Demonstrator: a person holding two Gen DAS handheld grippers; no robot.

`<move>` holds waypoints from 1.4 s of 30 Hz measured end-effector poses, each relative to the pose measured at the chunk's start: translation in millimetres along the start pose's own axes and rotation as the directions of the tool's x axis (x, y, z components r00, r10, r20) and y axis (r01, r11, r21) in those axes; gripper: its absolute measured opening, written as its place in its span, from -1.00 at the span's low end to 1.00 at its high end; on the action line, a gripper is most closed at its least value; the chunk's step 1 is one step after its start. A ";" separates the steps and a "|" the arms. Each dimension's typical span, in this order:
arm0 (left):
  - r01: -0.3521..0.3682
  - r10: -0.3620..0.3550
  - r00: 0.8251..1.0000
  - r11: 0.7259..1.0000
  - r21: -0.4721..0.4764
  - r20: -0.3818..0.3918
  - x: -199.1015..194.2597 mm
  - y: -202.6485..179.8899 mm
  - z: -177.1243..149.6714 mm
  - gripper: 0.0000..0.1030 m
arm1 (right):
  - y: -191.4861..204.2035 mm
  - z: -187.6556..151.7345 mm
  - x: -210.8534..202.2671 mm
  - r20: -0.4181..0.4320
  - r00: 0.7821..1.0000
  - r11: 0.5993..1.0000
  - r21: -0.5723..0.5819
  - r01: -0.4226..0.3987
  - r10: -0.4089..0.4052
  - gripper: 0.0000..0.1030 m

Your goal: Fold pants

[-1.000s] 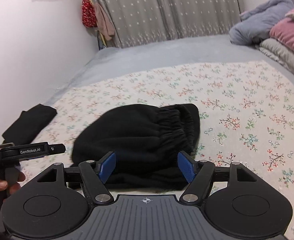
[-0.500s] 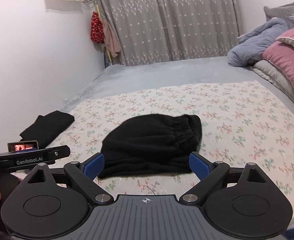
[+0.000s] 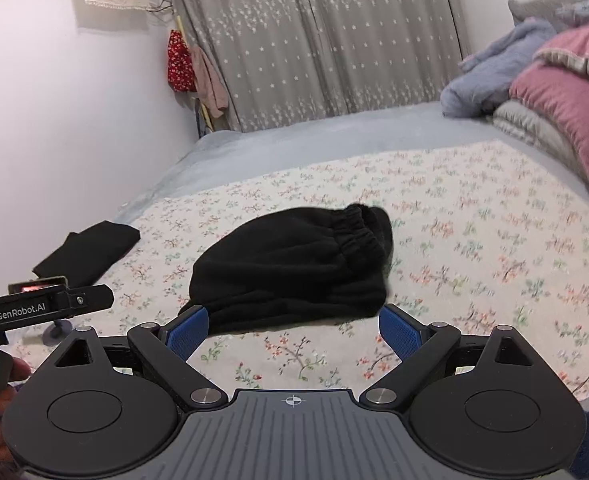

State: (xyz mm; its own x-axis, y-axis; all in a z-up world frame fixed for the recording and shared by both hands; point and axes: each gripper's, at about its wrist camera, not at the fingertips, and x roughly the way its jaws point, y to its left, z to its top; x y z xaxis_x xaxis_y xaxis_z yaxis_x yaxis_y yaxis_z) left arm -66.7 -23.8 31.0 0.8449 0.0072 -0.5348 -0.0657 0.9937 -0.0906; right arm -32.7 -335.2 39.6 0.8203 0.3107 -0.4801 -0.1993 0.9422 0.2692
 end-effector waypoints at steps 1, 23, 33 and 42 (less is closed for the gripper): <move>0.001 -0.001 1.000 1.000 0.000 -0.003 -0.7 -0.5 -0.7 1.00 | 2.6 -0.6 -1.5 0.006 1.000 1.000 -0.013 0.012 -0.012 0.83; -0.014 0.014 1.000 0.999 0.031 -0.016 -11.2 -14.1 -10.9 1.00 | 14.8 -9.8 -9.2 0.013 0.997 0.996 -0.052 0.077 -0.076 0.92; -0.061 0.062 0.998 0.996 0.059 -0.023 -8.1 -16.6 -12.7 1.00 | 20.4 -14.1 -3.5 0.004 0.995 0.992 -0.069 0.104 -0.104 0.97; -0.076 0.078 0.997 0.994 0.084 -0.023 -7.1 -22.1 -13.5 1.00 | 20.6 -17.1 0.2 -0.005 0.993 0.990 -0.073 0.120 -0.121 0.98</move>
State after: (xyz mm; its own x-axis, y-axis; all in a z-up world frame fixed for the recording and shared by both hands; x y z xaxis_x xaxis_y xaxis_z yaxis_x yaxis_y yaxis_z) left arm -78.4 -47.3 25.4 0.8249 0.0820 -0.5593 -0.0849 0.9962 0.0208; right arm -45.8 -313.6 30.8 0.8357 0.1951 -0.5134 -0.1380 0.9794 0.1477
